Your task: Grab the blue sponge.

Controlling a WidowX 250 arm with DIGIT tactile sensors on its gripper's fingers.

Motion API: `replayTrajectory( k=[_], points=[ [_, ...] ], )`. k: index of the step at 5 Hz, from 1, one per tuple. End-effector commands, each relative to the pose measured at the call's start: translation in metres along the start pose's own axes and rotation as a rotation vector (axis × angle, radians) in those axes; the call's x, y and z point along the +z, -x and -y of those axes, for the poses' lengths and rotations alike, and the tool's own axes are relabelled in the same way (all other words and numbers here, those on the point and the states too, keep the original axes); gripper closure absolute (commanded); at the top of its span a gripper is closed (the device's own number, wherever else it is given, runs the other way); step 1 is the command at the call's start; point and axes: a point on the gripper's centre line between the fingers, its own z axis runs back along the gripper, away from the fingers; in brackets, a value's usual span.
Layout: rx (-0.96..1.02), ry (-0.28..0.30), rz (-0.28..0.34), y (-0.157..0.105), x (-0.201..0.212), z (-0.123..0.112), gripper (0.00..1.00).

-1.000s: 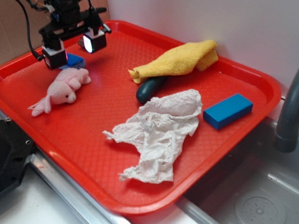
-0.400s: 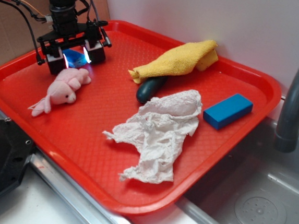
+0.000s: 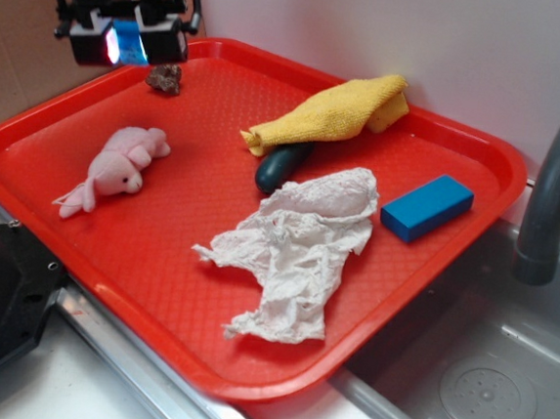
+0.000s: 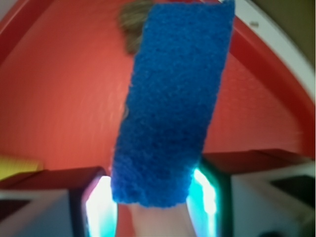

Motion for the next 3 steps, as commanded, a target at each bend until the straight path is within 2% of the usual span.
replayTrajectory(
  k=[1,2,3],
  points=[
    [-0.476,-0.071,0.144,0.037,0.096,0.013,1.00],
    [-0.544,-0.014,0.180,0.060,0.116,0.008,1.00],
    [-0.553,0.028,0.184,0.070,0.124,-0.002,1.00]
  ],
)
